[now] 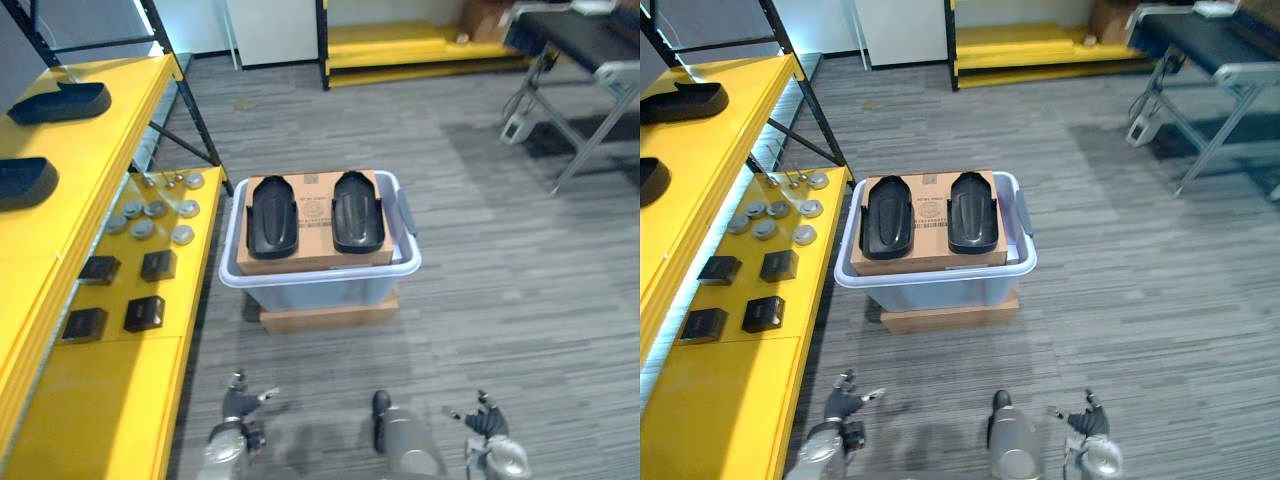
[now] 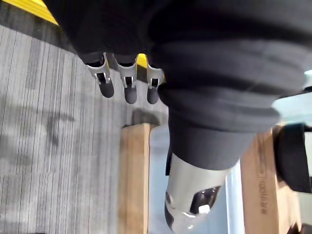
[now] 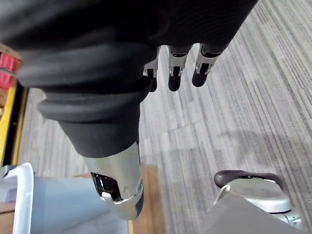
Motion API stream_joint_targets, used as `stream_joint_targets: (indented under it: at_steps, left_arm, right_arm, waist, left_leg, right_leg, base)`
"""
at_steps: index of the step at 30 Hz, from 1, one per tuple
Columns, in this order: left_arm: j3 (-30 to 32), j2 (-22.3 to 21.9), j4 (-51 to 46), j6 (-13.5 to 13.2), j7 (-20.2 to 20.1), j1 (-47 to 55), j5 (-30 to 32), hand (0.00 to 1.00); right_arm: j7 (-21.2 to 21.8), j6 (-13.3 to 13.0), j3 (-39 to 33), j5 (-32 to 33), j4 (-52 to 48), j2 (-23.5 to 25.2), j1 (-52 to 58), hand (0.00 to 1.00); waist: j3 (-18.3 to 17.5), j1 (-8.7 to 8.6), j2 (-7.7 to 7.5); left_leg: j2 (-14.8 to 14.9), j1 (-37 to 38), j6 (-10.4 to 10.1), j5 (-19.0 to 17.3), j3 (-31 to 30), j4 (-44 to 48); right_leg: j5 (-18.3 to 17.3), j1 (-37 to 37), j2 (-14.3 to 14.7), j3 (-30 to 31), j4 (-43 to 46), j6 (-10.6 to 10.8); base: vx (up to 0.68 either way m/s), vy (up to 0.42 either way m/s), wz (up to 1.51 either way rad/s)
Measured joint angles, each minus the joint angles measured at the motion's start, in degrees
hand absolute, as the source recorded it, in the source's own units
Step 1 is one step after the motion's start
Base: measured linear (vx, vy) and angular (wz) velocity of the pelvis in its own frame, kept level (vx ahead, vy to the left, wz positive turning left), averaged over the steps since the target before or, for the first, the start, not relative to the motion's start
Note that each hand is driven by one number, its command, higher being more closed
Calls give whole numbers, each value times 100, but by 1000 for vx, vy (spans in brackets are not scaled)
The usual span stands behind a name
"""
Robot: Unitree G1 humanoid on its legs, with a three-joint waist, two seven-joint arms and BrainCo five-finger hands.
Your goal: Walk over and take plastic housings, then place them on the shelf
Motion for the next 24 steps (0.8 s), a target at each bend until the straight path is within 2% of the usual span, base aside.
stream_joint_targets:
  at_steps: [1, 2, 3, 4, 5, 7, 8, 9, 10, 12, 14, 18, 21, 24]
  left_arm:
    - [27, -39, -4, -13, -2, 57, -3, 0]
    - [37, -49, 6, -7, -3, 151, -3, 0]
    - [39, -55, 7, 1, -2, 181, -4, 0]
    - [39, -59, 6, 1, -3, 184, -5, 0]
    - [51, -70, 2, 0, -2, 185, -5, 0]
    - [68, -77, 1, 1, -1, 205, -6, 0]
    - [71, -78, 3, 1, 0, 204, -6, 0]
    - [70, -90, 5, 0, -1, 207, -5, 0]
    - [77, -79, 14, 2, -2, 180, -5, 0]
    - [93, 16, 6, -11, -4, 93, -4, 0]
    - [90, 112, 11, 7, -8, 97, -4, 0]
    - [92, 313, 7, 7, -7, 122, 0, 0]
    - [90, 370, -34, 7, -8, 149, 2, 0]
    - [89, 364, -276, -8, -10, 260, 5, 0]
  right_arm:
    - [-11, -9, 46, 11, -45, 17, 76, 0]
    - [-15, -23, 33, 17, -45, 37, 67, 0]
    - [-18, -46, 0, 23, -23, 51, 41, 0]
    - [-19, -49, -27, 28, 7, 59, 33, 0]
    - [-20, -48, -62, 45, 38, 60, 32, 0]
    - [-21, -46, -153, 72, 68, 70, 18, 0]
    - [-27, -46, -250, 75, 85, 81, 21, 0]
    - [-28, -42, -329, 83, 117, 58, 46, 0]
    - [-26, -38, -372, 89, 153, 64, 60, 0]
    - [-26, -33, -442, 131, 227, 151, 105, 0]
    - [-26, -47, -498, 166, 218, 159, 75, 0]
    - [-46, -44, -702, 347, 44, 150, 54, 0]
    - [-78, -45, -951, 486, -696, 146, 135, 0]
    - [-240, -74, -1195, 671, -1785, 143, 318, 0]
  waist:
    - [16, 29, -10]
    - [-2, 79, 29]
    - [1, 118, 25]
    - [-1, 142, 13]
    - [2, 182, 5]
    - [-4, 182, 14]
    - [-27, 158, 59]
    - [-34, 144, 179]
    - [-45, 141, 234]
    - [-90, 161, 16]
    - [-107, 170, -71]
    - [-129, 178, -57]
    - [-174, 135, 4]
    - [-279, 112, 1]
  left_leg:
    - [239, -356, 55, 139, 11, 946]
    - [336, -640, 210, -65, 38, 1408]
    - [315, -792, 272, -215, 86, 1384]
    - [278, -858, 285, -300, 125, 1222]
    - [209, -917, 344, -388, 182, 648]
    - [70, -939, 329, -371, 64, -550]
    - [19, -916, 239, -144, -8, -1357]
    - [15, -916, 260, 631, -86, -1985]
    - [23, -875, 392, 521, -55, -2050]
    - [-155, -553, 458, 563, 32, -2611]
    - [-281, -477, 508, 598, 119, -2813]
    - [-401, -326, 567, 638, 276, -3080]
    - [-411, -290, 593, 658, 321, -3235]
    - [-423, -226, 570, 711, 330, -3434]
  right_leg:
    - [-87, 363, 128, -57, -264, -86]
    - [-64, 650, 232, -49, -523, -184]
    - [3, 820, 251, -40, -734, -158]
    - [24, 918, 250, -18, -851, -148]
    - [53, 1102, 233, 27, -1036, -134]
    - [57, 1223, 205, 105, -1165, -101]
    - [59, 1327, 235, 135, -1249, -37]
    - [29, 1399, 338, 156, -1311, 57]
    - [-2, 1449, 360, 173, -1335, 107]
    - [-8, 1492, 199, 264, -1436, 218]
    - [-4, 1496, 83, 326, -1540, 320]
    - [11, 1504, -15, 483, -1689, 385]
    - [20, 1475, -1, 540, -1747, 400]
    - [20, 1392, 36, 571, -1765, 400]
  base:
    - [235, -145, 2]
    - [286, -129, -15]
    - [267, -105, -26]
    - [250, -75, -21]
    - [233, -32, -20]
    - [280, 36, -28]
    - [338, 130, -25]
    - [338, 158, -16]
    - [257, 160, 2]
    - [188, 126, -3]
    - [111, 90, -13]
    - [74, 72, -18]
    - [34, 0, -11]
    - [20, -8, -7]
